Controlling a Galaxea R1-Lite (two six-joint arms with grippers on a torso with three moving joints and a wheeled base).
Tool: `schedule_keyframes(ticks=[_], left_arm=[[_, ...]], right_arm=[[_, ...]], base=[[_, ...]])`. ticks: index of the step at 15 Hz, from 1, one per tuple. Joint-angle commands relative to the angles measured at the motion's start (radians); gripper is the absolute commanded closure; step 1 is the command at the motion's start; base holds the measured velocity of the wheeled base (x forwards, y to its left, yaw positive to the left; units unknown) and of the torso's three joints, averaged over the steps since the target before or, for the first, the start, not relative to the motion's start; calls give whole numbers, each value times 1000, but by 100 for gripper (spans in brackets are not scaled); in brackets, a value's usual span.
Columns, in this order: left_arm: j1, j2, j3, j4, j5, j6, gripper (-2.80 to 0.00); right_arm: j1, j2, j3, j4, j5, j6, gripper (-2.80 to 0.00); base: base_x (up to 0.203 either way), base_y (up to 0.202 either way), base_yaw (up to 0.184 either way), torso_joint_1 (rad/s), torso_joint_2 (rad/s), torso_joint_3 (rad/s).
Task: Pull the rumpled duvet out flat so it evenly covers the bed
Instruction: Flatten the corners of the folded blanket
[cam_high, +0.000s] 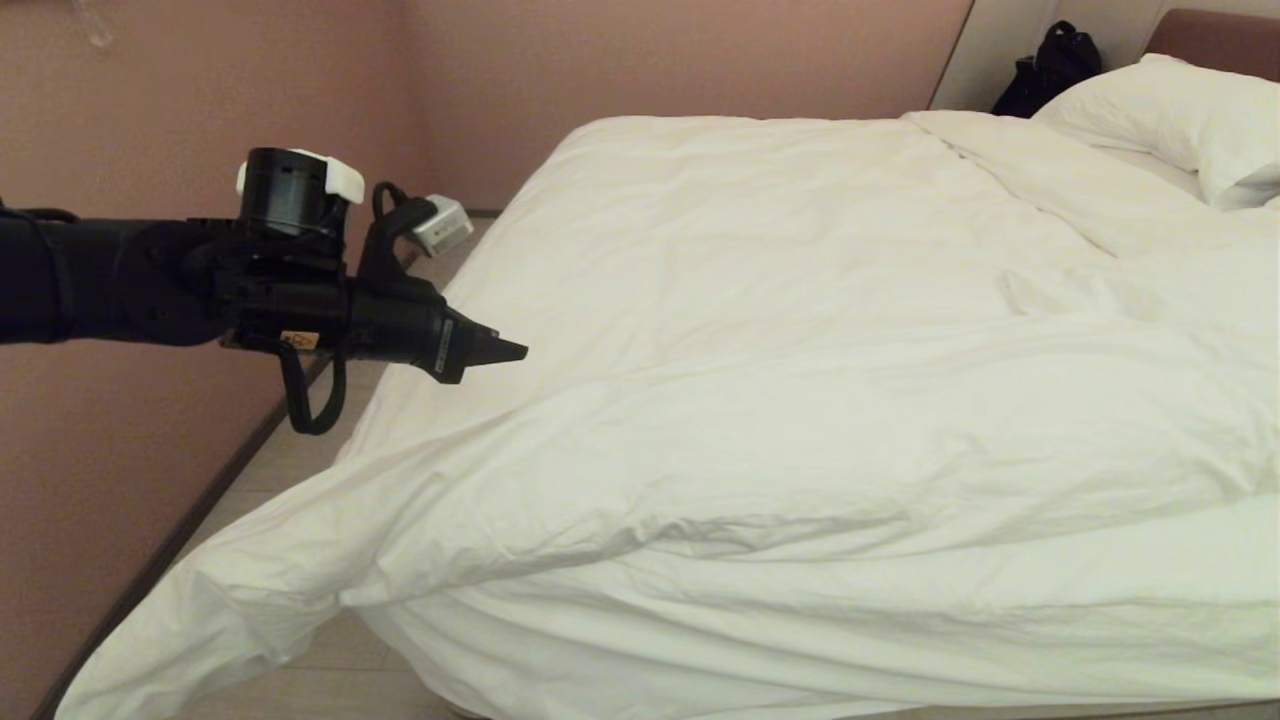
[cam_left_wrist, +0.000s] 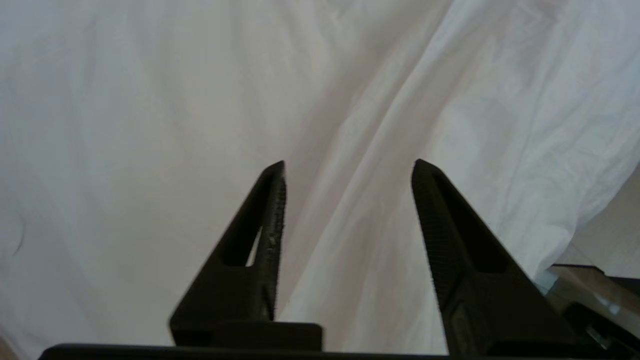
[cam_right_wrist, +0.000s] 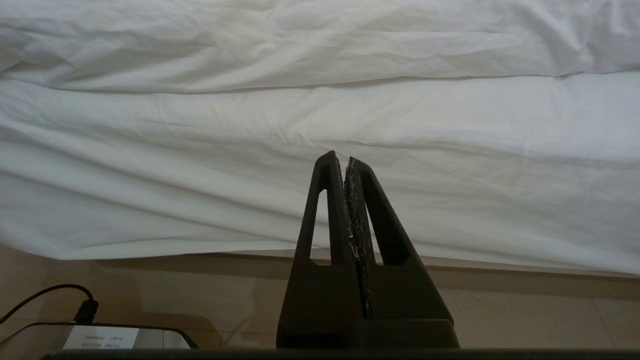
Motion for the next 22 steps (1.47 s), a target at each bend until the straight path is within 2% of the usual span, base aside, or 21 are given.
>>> schedule_keyframes(ticks=[1,3,6,7,10,13,22], left_arm=[[-16,3,-2,11,-3,21,-280],[-29,9,9,38,-16,73,-280],[-31,9,9,111,-90,145,-280],[-31,12,7,146,-110,188,-280],[-56,48,-3,164,-111,243,-280],[-89,105,-45,165,-109,251,-280],[-97,194,-97,161,-101,275,-280]], right_arm=[[1,1,0,0,1,-1,0],[1,1,0,0,1,-1,0],[1,1,0,0,1,-1,0],[-1,1,0,0,1,-1,0],[-1,1,0,0,1,-1,0],[1,1,0,0,1,-1,0],[-1,1,0,0,1,-1,0]], base=[[0,0,0,0,0,0],[0,0,0,0,0,0],[0,0,0,0,0,0],[0,0,0,0,0,0],[0,0,0,0,0,0],[0,0,0,0,0,0],[0,0,0,0,0,0]])
